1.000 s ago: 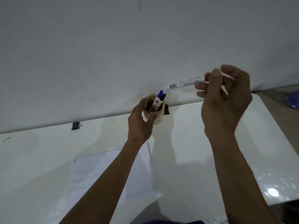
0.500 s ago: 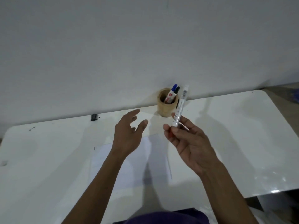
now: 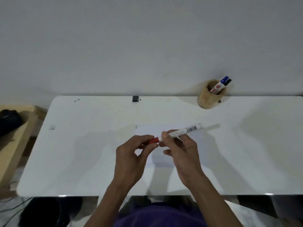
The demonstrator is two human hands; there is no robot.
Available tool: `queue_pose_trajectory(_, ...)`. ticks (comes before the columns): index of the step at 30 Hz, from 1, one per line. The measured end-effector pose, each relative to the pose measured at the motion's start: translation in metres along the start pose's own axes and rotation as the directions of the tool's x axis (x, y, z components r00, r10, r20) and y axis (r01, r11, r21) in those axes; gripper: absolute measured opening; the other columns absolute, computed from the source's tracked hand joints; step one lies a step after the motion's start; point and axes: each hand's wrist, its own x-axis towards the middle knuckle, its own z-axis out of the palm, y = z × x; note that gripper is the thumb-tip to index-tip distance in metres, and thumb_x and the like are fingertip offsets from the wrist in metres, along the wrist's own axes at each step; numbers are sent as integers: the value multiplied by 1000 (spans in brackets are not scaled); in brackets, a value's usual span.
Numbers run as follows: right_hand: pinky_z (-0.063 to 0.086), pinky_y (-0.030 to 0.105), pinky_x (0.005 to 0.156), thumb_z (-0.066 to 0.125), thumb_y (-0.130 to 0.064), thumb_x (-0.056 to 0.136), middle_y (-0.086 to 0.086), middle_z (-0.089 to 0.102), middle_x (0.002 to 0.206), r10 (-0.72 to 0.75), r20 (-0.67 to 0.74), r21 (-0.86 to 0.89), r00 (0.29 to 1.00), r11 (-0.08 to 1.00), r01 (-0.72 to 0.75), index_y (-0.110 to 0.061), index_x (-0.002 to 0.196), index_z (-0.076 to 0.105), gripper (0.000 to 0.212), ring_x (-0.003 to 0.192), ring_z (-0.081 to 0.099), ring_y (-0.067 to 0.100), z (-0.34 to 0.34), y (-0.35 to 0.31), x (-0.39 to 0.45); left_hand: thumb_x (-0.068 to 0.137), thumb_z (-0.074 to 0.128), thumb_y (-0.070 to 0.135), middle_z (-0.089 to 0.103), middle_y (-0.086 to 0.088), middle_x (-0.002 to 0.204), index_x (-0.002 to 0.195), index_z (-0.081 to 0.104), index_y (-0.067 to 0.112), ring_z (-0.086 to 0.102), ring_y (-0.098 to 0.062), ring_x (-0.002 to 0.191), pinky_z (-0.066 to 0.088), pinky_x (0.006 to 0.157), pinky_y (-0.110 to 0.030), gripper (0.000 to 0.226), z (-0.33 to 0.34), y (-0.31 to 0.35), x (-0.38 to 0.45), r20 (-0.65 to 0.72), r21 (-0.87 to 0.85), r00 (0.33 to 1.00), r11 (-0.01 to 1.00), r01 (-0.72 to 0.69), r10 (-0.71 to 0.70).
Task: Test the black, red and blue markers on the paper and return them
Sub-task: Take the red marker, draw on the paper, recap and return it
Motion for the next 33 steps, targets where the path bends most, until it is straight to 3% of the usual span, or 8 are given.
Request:
queue_pose_trajectory(6, 55, 30, 71, 73, -32, 83, 3, 78, 84, 19, -24, 58, 1000, 998, -18, -9, 95, 78, 26, 77, 70, 14, 23, 21, -15, 86, 75, 21, 75, 23, 84, 93, 76, 33, 70, 1, 81, 48, 72, -5, 15, -32, -21, -6, 110, -43, 990, 994, 96, -91)
queue_pose_trajectory(10, 55, 29, 70, 73, -28, 83, 0, 76, 81, -23, -49, 76, 999, 997, 27, -15, 89, 77, 16, 80, 69, 16, 21, 23, -11, 91, 69, 21, 74, 21, 72, 80, 73, 35, 70, -2, 67, 45, 61, -6, 19, -45, -33, 2, 182, -52, 961, 973, 223, -210)
queue_pose_trajectory(13, 56, 29, 69, 71, -22, 90, 0, 77, 82, -44, -95, 58, 994, 997, 50, -11, 93, 75, 11, 80, 70, 16, 13, 24, 3, 88, 74, 19, 77, 17, 75, 84, 77, 27, 71, 0, 70, 51, 67, -8, 9, -50, -47, 13, 152, -60, 943, 950, 306, -295)
queue_pose_trajectory(17, 58, 28, 68, 69, -17, 96, 0, 79, 83, -32, -106, 18, 994, 999, 35, -8, 98, 73, 10, 79, 72, 14, 12, 30, 24, 86, 76, 25, 75, 12, 82, 88, 75, 21, 67, 1, 77, 49, 67, -7, 5, -47, -71, 32, 6, 152, 944, 934, 324, -329)
queue_pose_trajectory(21, 58, 29, 67, 70, -15, 96, -1, 78, 80, 5, -99, -5, 995, 1000, -6, -9, 97, 74, 7, 75, 71, 14, 17, 39, 43, 89, 71, 21, 71, -2, 86, 90, 72, 13, 60, -11, 68, 40, 70, -20, 8, -40, -94, 60, -65, 332, 957, 899, 287, -281)
queue_pose_trajectory(23, 58, 28, 66, 70, -14, 96, 0, 77, 80, 12, -89, -16, 996, 1000, -13, -11, 94, 74, 5, 73, 71, 12, 19, 43, 50, 91, 69, 17, 68, -9, 91, 93, 72, 10, 57, -16, 69, 37, 73, -19, 8, -37, -105, 75, -46, 415, 962, 871, 263, -269)
queue_pose_trajectory(27, 60, 26, 66, 71, -15, 96, -1, 77, 79, 14, -96, -27, 995, 1000, -16, -12, 95, 74, 4, 71, 71, 11, 18, 48, 58, 91, 68, 10, 65, -18, 95, 96, 71, 1, 63, -32, 80, 51, 75, -38, 11, -32, -119, 97, 54, 523, 953, 821, 228, -299)
queue_pose_trajectory(33, 62, 27, 67, 74, -7, 92, 10, 76, 86, -5, -107, -42, 994, 999, 1, 0, 102, 73, 12, 73, 75, 17, 12, 52, 69, 89, 70, 14, 63, -14, 94, 98, 70, 2, 64, -36, 88, 52, 76, -40, 15, -25, -121, 103, 101, 546, 934, 804, 236, -342)
